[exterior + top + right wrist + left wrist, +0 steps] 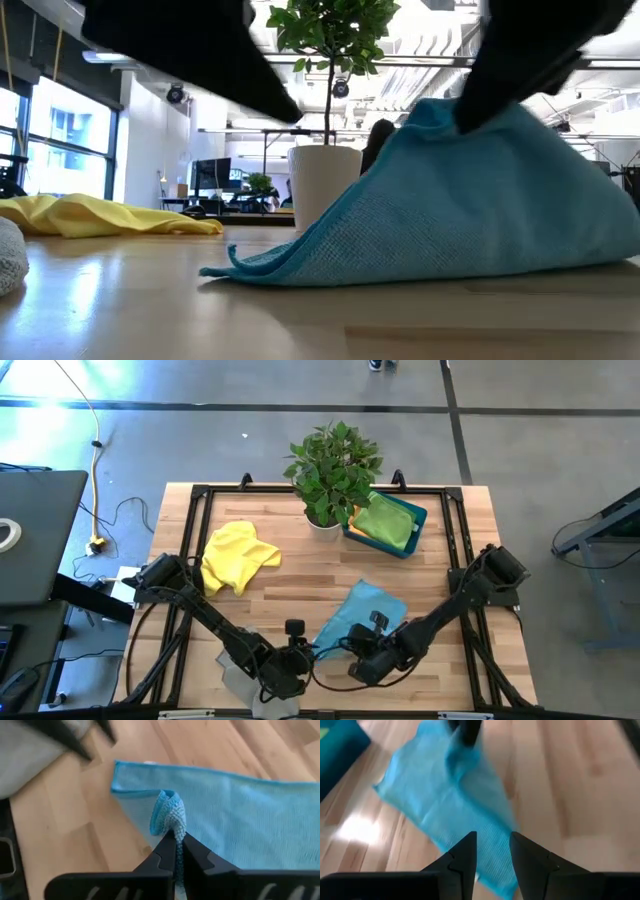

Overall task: Fold microfiber towels
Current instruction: Fold the blue towel

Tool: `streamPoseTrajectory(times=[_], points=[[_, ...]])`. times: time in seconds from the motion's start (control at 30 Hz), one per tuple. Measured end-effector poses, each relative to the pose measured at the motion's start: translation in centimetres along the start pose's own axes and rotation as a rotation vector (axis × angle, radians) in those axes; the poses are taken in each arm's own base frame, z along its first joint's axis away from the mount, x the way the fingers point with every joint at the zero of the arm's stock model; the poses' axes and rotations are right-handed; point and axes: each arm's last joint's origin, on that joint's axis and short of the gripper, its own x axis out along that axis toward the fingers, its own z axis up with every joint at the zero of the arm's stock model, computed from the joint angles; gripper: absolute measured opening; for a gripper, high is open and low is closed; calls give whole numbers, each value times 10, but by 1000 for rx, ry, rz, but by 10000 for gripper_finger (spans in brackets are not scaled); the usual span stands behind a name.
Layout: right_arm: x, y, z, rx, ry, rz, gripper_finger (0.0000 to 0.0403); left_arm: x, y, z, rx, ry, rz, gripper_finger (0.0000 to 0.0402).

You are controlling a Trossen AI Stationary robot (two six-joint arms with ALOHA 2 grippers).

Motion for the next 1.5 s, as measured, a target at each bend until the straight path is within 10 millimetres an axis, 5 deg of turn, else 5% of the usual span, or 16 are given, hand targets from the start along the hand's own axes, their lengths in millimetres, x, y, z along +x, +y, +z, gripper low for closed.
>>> streamPoseTrajectory(times=[0.27, 0.5, 0.7, 1.03, 1.3, 1.5], points=[[0, 4, 4, -80, -27, 43, 0, 13, 13, 12, -53, -38, -30, 106], [-20, 3, 8, -91, -94, 45, 0, 28, 24, 23, -150, -56, -161, 106], [-31, 4, 7, -102, -118, 51, 0, 43, 26, 15, -172, -17, -140, 106], [-32, 0, -1, -73, -77, 9, 0, 34, 14, 25, -111, -150, -152, 106], [-32, 1, -1, -60, -60, 27, 0, 23, 10, 30, 8, -261, 141, 106], [-32, 1, -1, -62, -63, 25, 0, 31, 18, 32, -60, -240, 23, 106]])
